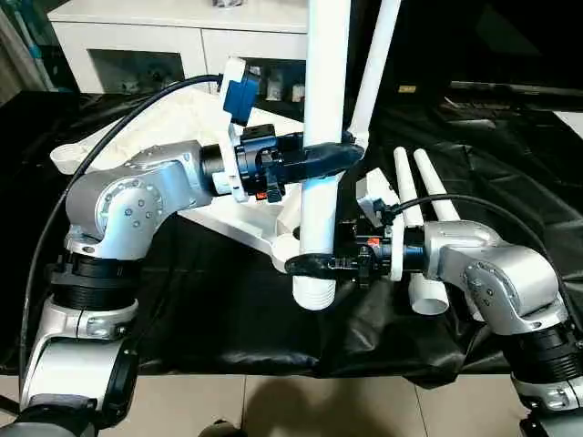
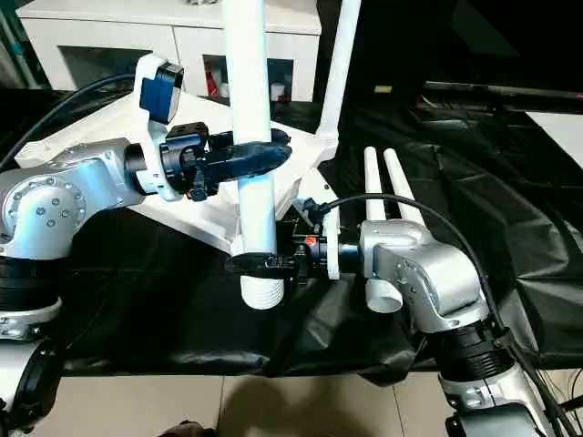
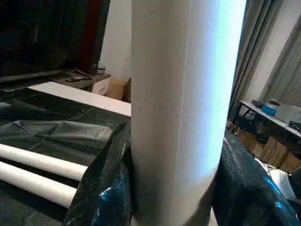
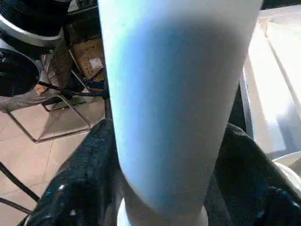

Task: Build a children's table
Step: Pick table leg

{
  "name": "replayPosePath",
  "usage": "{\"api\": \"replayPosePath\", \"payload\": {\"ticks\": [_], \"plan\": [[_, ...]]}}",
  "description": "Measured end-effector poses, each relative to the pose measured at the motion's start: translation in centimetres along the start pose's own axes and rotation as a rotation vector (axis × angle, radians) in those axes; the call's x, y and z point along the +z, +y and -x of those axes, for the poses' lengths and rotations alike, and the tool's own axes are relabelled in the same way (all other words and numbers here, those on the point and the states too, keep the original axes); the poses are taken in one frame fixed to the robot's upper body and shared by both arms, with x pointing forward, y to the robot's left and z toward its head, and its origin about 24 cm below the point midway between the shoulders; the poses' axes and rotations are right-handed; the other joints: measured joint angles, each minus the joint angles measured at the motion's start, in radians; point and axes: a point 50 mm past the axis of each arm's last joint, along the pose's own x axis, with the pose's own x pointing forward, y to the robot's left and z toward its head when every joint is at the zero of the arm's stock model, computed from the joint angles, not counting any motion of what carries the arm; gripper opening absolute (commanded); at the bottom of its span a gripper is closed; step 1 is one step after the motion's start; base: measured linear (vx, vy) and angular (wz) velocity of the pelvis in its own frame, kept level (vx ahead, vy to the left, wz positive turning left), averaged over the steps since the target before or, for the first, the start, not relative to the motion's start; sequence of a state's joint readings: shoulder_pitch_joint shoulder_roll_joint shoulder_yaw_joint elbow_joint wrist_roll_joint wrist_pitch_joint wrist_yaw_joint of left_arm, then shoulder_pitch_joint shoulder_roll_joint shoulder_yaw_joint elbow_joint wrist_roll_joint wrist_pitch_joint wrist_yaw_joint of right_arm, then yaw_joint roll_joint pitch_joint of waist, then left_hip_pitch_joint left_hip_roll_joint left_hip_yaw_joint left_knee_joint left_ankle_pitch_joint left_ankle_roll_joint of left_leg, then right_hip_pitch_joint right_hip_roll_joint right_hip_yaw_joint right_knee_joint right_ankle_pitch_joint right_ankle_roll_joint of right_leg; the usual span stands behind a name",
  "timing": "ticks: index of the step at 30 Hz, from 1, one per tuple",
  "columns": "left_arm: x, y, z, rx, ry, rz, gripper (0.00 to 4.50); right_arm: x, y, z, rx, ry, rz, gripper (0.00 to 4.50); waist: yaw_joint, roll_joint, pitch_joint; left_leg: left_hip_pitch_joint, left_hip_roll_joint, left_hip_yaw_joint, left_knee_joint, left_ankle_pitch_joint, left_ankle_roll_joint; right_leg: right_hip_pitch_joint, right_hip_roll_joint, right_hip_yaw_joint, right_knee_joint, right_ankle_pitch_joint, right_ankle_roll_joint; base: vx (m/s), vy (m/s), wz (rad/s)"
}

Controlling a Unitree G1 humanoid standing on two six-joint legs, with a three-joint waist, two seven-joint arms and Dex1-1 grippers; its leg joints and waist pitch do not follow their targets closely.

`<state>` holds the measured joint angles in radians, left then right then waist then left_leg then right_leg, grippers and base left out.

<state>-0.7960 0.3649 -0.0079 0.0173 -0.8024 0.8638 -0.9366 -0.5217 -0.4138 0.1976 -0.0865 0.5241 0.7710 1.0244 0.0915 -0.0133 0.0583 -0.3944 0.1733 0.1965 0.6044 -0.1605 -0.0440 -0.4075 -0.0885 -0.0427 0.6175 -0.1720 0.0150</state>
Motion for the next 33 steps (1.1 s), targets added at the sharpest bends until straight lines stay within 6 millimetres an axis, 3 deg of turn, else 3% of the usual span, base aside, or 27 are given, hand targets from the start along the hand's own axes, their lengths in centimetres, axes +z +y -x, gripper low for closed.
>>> {"api": "replayPosePath", "payload": {"ticks": [9, 16, 18, 23, 28, 33], "plan": [[0.1, 0.0, 0.1, -0.005, -0.002, -0.007, 1.79, 0.0, 0.0, 0.0, 0.004, -0.002, -0.003, 1.98, 0.0, 0.0, 0.0, 0.0, 0.0, 0.0, 0.0, 0.0, 0.0, 0.0, 0.0, 0.0, 0.0, 0.0, 0.0, 0.0, 0.0, 0.0], [0.1, 0.0, 0.1, -0.002, -0.002, -0.009, 1.79, 0.0, 0.1, -0.1, 0.003, -0.004, -0.003, 1.88, 0.0, 0.0, 0.0, 0.0, 0.0, 0.0, 0.0, 0.0, 0.0, 0.0, 0.0, 0.0, 0.0, 0.0, 0.0, 0.0, 0.0, 0.0], [0.1, 0.0, 0.1, 0.004, -0.005, -0.009, 2.49, 0.0, 0.0, -0.1, 0.0, -0.006, -0.004, 1.88, 0.0, 0.0, 0.0, 0.0, 0.0, 0.0, 0.0, 0.0, 0.0, 0.0, 0.0, 0.0, 0.0, 0.0, 0.0, 0.0, 0.0, 0.0], [0.6, 0.0, 0.1, 0.006, -0.082, 0.006, 2.69, 0.2, 0.0, -0.3, -0.008, -0.034, -0.007, 1.87, 0.0, 0.0, 0.0, 0.0, 0.0, 0.0, 0.001, 0.0, 0.0, 0.0, 0.0, 0.0, 0.001, 0.0, -0.001, 0.0, 0.0, 0.0], [2.1, 0.8, 0.4, 0.066, -0.407, 0.054, 2.94, 0.9, -0.8, -0.3, -0.109, -0.147, -0.019, 1.86, 0.001, 0.0, 0.0, 0.0, 0.0, 0.0, 0.003, 0.0, 0.0, 0.001, 0.0, 0.0, 0.001, 0.001, -0.002, 0.0, 0.0, 0.0], [3.6, 2.5, 2.8, 0.13, -0.772, 0.203, 2.94, 1.3, -2.0, 0.3, -0.247, -0.246, -0.039, 1.86, 0.001, 0.0, 0.0, 0.0, 0.0, 0.0, 0.005, 0.0, 0.0, 0.001, 0.0, -0.001, 0.002, 0.002, -0.003, 0.0, 0.0, 0.0]]}}
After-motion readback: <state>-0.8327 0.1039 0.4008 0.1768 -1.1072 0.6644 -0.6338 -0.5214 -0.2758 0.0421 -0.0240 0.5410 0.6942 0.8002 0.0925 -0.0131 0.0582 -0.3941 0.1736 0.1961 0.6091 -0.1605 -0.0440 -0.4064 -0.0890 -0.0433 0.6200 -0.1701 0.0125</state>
